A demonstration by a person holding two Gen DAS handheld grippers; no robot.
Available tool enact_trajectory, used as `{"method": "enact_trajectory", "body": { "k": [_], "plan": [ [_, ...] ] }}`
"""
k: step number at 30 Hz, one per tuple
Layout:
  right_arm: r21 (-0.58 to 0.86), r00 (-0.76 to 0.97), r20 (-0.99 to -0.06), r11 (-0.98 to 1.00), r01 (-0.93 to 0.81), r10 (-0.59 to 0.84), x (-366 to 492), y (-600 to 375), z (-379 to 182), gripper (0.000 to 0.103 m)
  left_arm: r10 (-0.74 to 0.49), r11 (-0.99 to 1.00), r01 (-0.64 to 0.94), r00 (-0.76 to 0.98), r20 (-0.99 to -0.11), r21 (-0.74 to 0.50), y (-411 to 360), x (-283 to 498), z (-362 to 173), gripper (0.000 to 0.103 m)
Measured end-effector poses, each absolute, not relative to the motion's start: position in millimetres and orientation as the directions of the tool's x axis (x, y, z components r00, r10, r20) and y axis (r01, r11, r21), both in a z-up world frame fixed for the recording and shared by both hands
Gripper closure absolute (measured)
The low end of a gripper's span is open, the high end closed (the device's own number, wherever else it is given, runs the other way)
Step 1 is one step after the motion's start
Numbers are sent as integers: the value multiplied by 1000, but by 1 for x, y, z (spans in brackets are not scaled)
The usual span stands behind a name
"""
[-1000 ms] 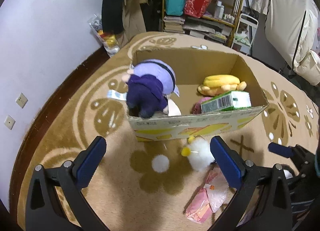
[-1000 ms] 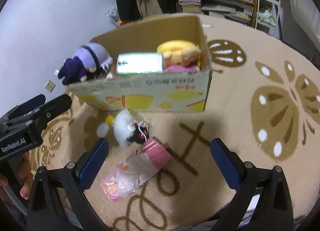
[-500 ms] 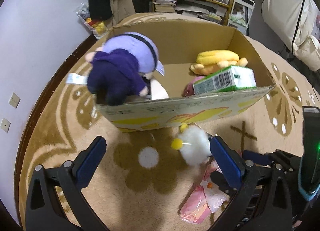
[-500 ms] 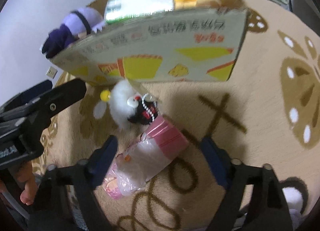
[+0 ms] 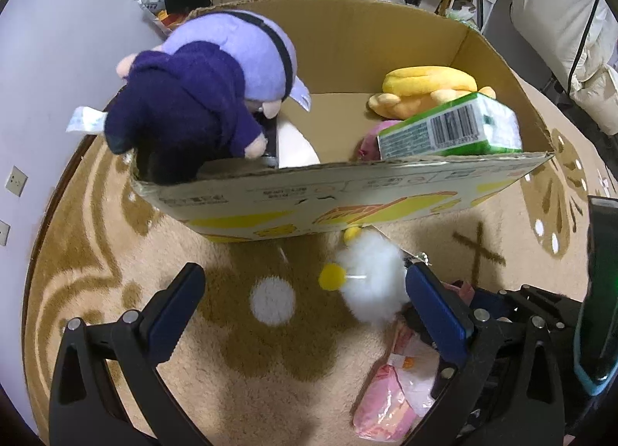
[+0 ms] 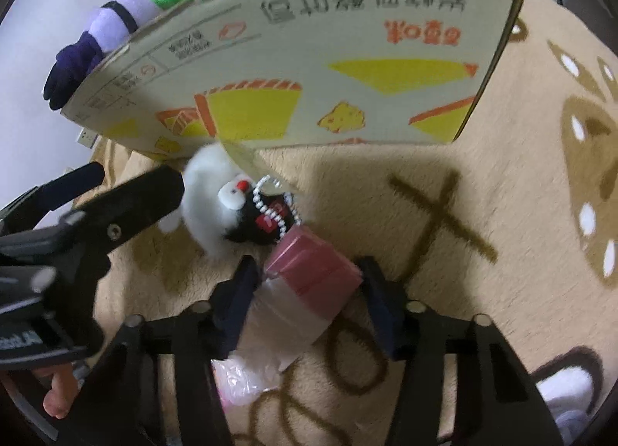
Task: Organize soft objects
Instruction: 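Grasp the white fluffy plush with the left tool while the right tool grasps the pink-wrapped item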
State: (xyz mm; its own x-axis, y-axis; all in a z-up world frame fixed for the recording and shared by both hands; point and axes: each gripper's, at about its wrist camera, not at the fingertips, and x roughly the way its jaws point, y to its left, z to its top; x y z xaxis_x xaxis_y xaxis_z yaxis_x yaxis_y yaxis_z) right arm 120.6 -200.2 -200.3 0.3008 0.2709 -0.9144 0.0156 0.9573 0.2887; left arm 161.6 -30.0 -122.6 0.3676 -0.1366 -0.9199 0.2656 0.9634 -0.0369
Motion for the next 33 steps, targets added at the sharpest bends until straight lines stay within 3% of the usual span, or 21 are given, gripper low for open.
{"method": "enact_trajectory", "body": {
  "k": [7,24,28,33],
  "plan": [
    [213,352,-912,976,-36,212,125,-195,-190,64,-161,957,282,322,-933,-68,-41,171,-136,0],
    [267,339,-905,964,-18,257,135,-201,-189,64,-155,953,294,272,-950,-72,-55,182,-165,1],
    [268,339,-905,963,-16,258,130,-204,-190,63,-198,942,314,238,-951,-118,-62,184,-168,21],
    [279,338,-903,960,-9,266,126,-207,-196,63,-212,937,327,245,-946,-126,-72,183,-170,32]
  ]
}}
